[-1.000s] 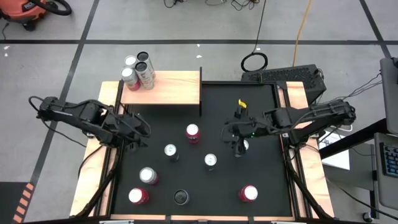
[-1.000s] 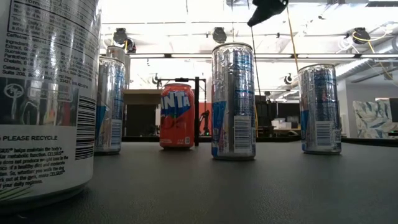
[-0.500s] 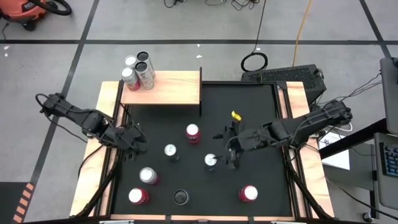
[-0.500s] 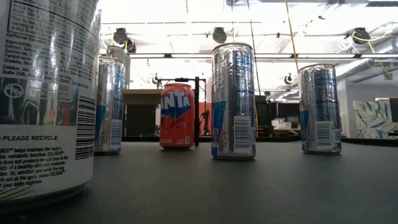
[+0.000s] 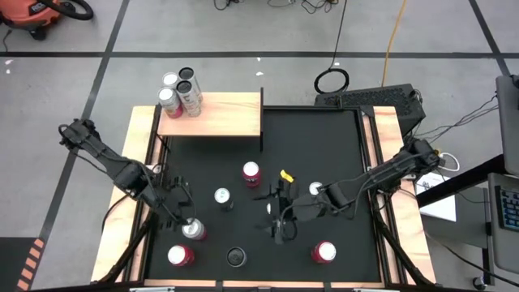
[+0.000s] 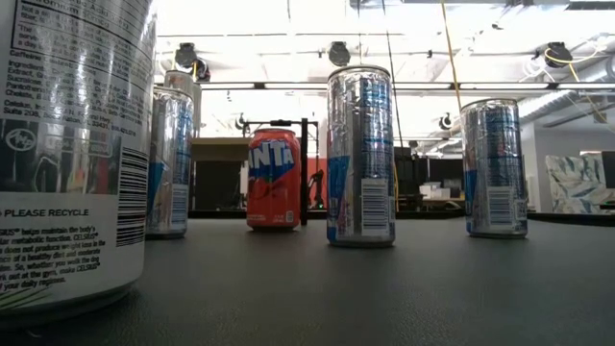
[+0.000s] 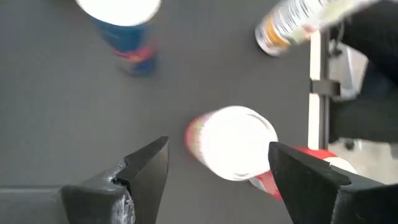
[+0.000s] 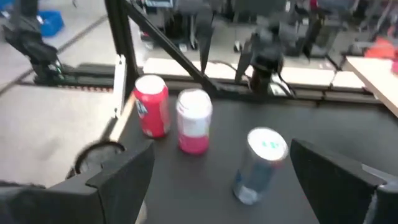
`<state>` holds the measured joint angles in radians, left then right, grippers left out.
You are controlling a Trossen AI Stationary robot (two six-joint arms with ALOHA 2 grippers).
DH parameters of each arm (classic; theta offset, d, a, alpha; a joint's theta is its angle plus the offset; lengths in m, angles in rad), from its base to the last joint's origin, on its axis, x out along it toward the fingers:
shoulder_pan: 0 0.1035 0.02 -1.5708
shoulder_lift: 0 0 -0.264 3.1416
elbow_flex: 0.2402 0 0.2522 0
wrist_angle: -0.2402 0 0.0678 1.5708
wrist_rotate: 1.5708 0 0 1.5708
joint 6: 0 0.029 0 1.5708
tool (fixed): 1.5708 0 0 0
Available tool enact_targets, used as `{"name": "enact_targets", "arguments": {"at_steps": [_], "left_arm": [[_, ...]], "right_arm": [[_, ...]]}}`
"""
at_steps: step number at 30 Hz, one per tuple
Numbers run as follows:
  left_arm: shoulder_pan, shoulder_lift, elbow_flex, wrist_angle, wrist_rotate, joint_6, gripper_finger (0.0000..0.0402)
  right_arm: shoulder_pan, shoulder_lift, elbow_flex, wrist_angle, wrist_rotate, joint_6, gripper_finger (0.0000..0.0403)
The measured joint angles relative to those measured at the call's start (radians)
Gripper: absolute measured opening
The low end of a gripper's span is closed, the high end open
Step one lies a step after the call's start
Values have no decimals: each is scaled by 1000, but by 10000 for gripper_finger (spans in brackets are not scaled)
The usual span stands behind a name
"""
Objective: Place canned beverage on shelf
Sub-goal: Put the pink soda can on the shelf aligned with the other pink soda cans
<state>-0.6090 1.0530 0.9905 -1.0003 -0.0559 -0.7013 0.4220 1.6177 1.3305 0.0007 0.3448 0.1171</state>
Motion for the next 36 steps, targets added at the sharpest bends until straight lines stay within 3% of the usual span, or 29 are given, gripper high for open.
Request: {"name": "enact_targets", "arguments": {"at_steps": [13, 21, 26, 36], "left_arm": [[-83, 149, 1, 70, 0, -52, 394], [-131, 158, 8, 78, -20, -132, 398], [-153, 212, 8, 71, -80, -159, 398], [-152, 316, 8, 65, -86, -236, 397]], "right_arm": [[5, 63, 0, 39, -1, 31, 352], [5, 63, 0, 39, -1, 31, 352], [5, 63, 0, 36, -1, 31, 352], [5, 66, 0, 33, -1, 27, 352]]}}
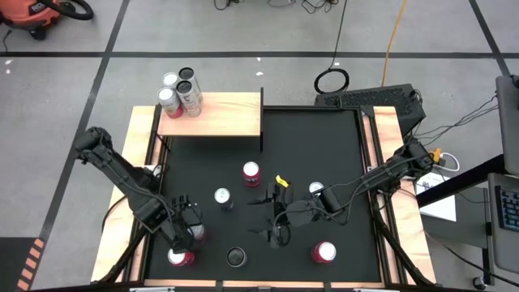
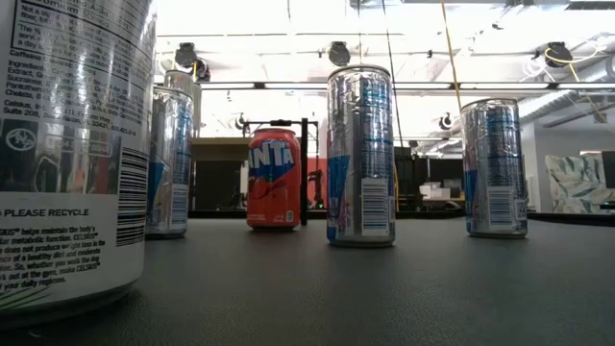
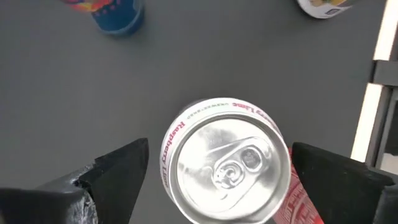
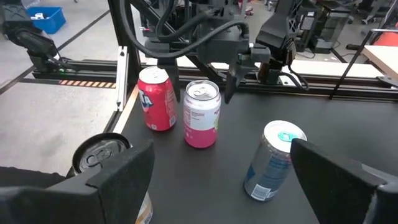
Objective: Place canned beverage on shelf
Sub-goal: Put the pink soda can on the shelf aligned with the other pink soda cans
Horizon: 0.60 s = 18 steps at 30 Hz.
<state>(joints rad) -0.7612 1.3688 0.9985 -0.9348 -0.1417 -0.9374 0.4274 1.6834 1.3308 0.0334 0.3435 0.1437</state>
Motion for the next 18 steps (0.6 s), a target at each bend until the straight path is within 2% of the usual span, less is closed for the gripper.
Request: {"name": "enact_targets", "arguments": {"at_steps": [7, 18], "left_arm": [[0, 12, 0, -1, 0, -27, 389], [0, 10, 0, 2, -5, -27, 281]], "right_arm": [[0, 1, 0, 0, 0, 0, 352], [0, 1, 0, -15, 0, -2, 352]]}}
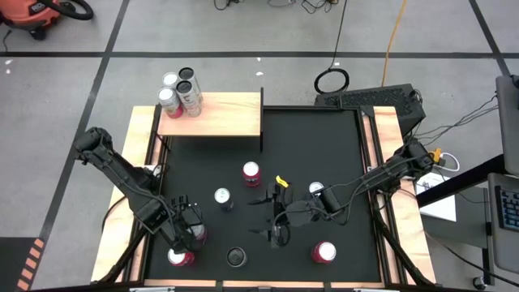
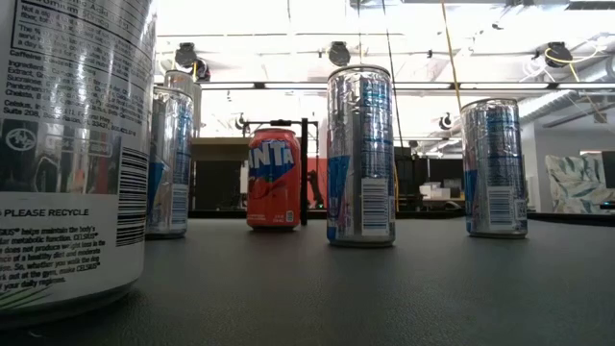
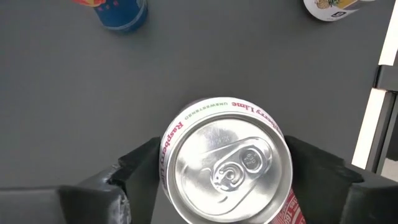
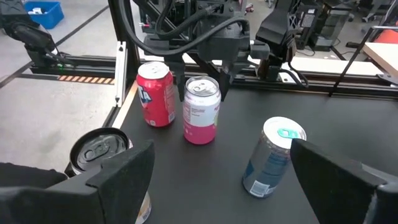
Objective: Place canned beverage on shelf
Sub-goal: Put the pink soda can on the shelf aligned with the other pink soda cans
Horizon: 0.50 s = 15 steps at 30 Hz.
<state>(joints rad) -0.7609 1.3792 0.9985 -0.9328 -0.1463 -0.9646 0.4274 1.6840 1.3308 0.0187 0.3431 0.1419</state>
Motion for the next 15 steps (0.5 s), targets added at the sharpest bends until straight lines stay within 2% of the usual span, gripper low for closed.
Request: {"name": "enact_targets", "arguments": {"at_steps": [10, 15], "left_arm": [[0, -3, 0, 2, -12, -3, 272], [24, -15, 37, -14, -25, -82, 272]], "right_arm": [[-1, 0, 0, 0, 1, 2, 352], [-1, 44, 2, 81, 2, -26, 352]]}}
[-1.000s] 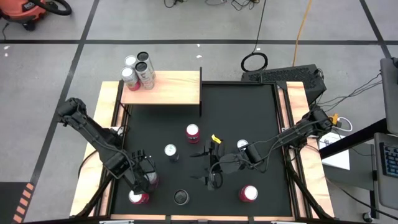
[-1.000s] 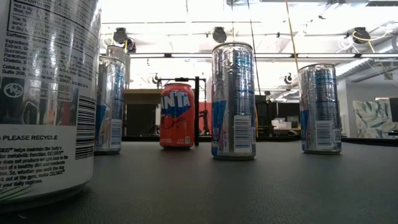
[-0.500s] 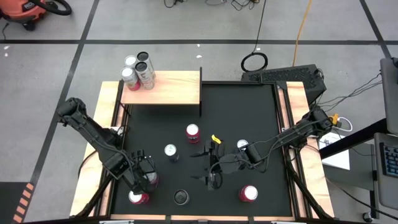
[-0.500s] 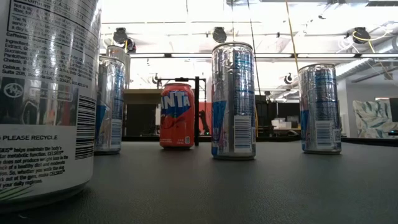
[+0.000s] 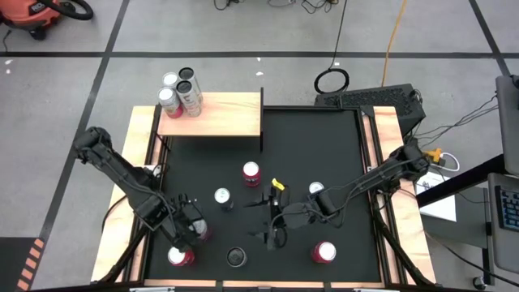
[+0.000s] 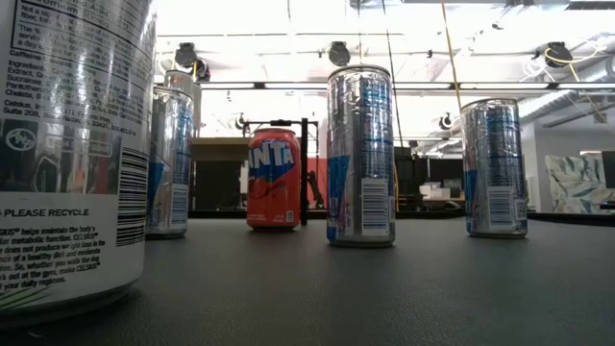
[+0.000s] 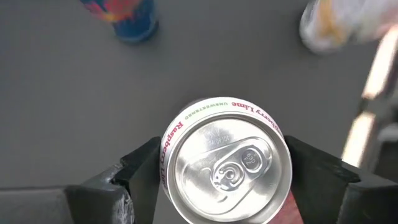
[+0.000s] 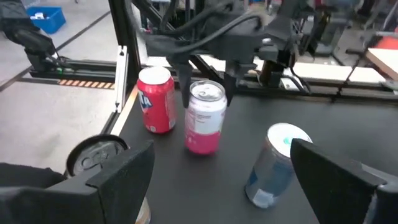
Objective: Place canned beverage on shelf
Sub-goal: Put the pink soda can on the shelf aligned with the other pink soda cans
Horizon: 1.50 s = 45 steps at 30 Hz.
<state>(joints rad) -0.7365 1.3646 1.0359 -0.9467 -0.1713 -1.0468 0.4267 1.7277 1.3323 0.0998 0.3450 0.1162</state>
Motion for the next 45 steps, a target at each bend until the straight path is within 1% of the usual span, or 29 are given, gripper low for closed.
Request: {"name": "enact_targets", "arguments": {"at_steps": [2, 4, 8, 11, 16, 19, 25, 28, 32, 36, 39, 42, 45], "left_arm": [[19, -11, 22, -23, -4, -66, 272], [34, -16, 38, -65, -4, -96, 272], [50, -30, 98, -141, -4, -116, 272], [67, -43, 143, -219, -5, -120, 272], [86, -92, 229, -242, -38, -98, 272], [89, -117, 268, -244, -72, -43, 272], [89, -147, 326, -240, -92, 218, 272], [89, -162, 339, -239, -93, 347, 272], [89, -163, 348, -237, -93, 548, 272], [89, -163, 355, -224, -93, 717, 272], [89, -163, 355, -178, -93, 850, 272], [89, -163, 355, -133, -94, 978, 272], [89, -163, 355, -109, -94, 1064, 272]], "right_arm": [[0, 33, 0, 63, -1, -31, 352], [0, 70, 0, 129, -1, -60, 352], [0, 142, 0, 253, -2, -107, 352], [1, 177, 2, 332, 28, -114, 354], [0, 199, 65, 306, 127, -114, 354], [-6, 203, 94, 302, 127, -124, 354], [-31, 203, 103, 298, 115, -118, 354], [-54, 203, 103, 293, 30, -56, 354], [-89, 203, 103, 291, -52, 34, 354], [-123, 203, 103, 291, -100, 44, 359], [-153, 203, 103, 290, -160, 48, 372], [-188, 203, 103, 291, -242, 48, 390], [-213, 203, 103, 292, -331, 52, 398]]}}
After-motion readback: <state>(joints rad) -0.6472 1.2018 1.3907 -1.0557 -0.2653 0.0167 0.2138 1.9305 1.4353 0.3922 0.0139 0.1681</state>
